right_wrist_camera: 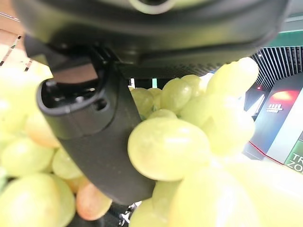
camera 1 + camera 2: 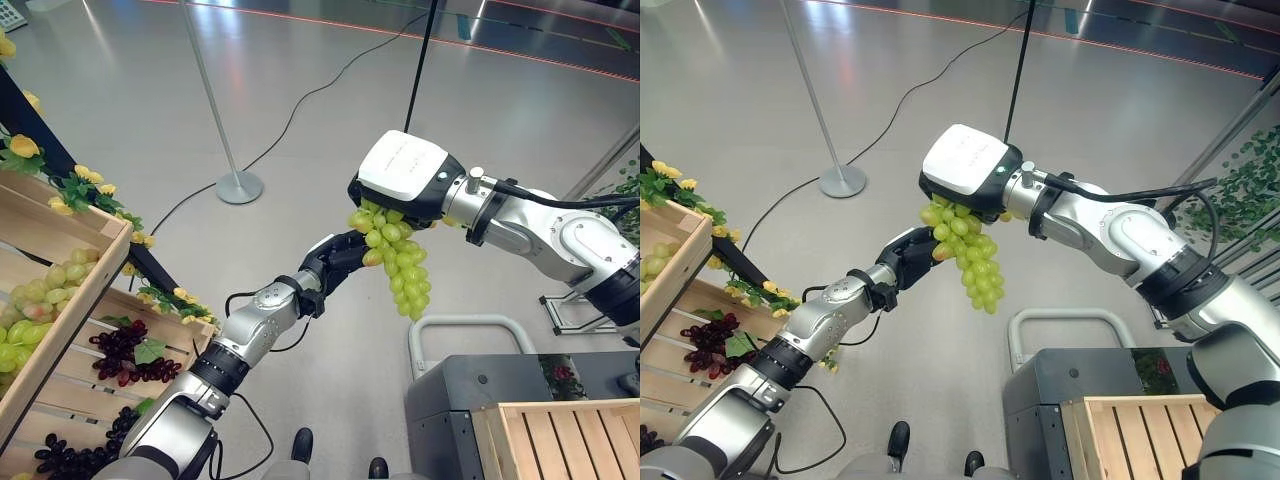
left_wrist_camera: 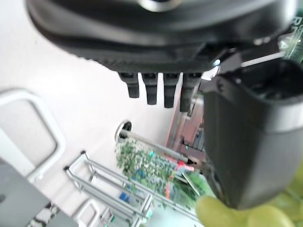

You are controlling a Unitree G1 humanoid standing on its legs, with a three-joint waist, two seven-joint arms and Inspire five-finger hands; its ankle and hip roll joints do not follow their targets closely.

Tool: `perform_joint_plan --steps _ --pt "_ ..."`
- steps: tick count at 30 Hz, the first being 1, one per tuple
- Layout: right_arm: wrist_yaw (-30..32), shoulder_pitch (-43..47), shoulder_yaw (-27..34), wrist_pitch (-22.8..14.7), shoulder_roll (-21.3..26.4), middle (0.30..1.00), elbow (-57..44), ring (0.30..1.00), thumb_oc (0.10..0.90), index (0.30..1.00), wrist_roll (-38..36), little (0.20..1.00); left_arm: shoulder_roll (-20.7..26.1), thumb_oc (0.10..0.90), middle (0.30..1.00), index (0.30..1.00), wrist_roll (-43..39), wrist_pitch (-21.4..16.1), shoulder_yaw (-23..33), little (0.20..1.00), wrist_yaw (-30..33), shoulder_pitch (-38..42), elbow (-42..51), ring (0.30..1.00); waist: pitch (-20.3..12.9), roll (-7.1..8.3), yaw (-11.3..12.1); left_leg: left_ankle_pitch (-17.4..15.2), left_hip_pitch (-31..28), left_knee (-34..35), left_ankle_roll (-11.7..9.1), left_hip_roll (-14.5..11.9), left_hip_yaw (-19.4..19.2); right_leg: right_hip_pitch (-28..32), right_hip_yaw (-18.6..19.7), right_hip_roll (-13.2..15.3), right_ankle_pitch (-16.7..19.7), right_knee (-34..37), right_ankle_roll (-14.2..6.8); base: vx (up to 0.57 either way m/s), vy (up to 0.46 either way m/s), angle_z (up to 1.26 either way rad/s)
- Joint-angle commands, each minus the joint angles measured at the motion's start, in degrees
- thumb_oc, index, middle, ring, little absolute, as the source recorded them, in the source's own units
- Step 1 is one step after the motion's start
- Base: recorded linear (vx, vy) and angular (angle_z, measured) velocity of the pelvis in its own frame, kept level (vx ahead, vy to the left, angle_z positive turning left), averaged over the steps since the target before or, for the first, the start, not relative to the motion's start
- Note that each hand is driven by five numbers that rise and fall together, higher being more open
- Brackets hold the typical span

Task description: Pick up the fruits from the basket on one side to the basket on the other side

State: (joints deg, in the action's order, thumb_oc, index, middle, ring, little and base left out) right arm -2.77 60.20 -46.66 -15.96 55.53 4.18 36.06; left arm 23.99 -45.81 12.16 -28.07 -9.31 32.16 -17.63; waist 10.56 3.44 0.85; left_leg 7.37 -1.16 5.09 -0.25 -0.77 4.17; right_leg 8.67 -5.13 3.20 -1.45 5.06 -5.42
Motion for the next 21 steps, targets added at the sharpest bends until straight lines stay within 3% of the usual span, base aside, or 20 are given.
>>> perform_joint_plan --steps 1,21 --pt "3.1 6.5 -2.4 2.1 -1.1 0.300 1.7 0.300 0.400 0.300 -1.1 0.300 -2.0 0.800 0.900 0.900 -5.9 -10.3 1.2 0.900 -6.8 7.6 0.5 0.900 -8.8 1.86 0.3 -6.6 -5.4 -0.1 -2.5 -2.5 -4.0 -1.5 -1.5 2.8 3.7 -0.1 -1.3 0.00 0.000 0.00" --pt "4.5 3.7 -2.7 1.9 5.3 0.300 6.9 0.300 0.400 0.300 -0.3 0.300 4.0 0.800 0.900 0.900 -5.6 -11.8 3.7 0.900 -14.2 2.7 -4.5 0.900 -8.7 1.75 0.7 -6.8 -6.0 -0.1 -2.4 -2.3 -4.3 -0.9 -2.2 3.2 3.7 -0.1 -1.3 0.00 0.000 0.00"
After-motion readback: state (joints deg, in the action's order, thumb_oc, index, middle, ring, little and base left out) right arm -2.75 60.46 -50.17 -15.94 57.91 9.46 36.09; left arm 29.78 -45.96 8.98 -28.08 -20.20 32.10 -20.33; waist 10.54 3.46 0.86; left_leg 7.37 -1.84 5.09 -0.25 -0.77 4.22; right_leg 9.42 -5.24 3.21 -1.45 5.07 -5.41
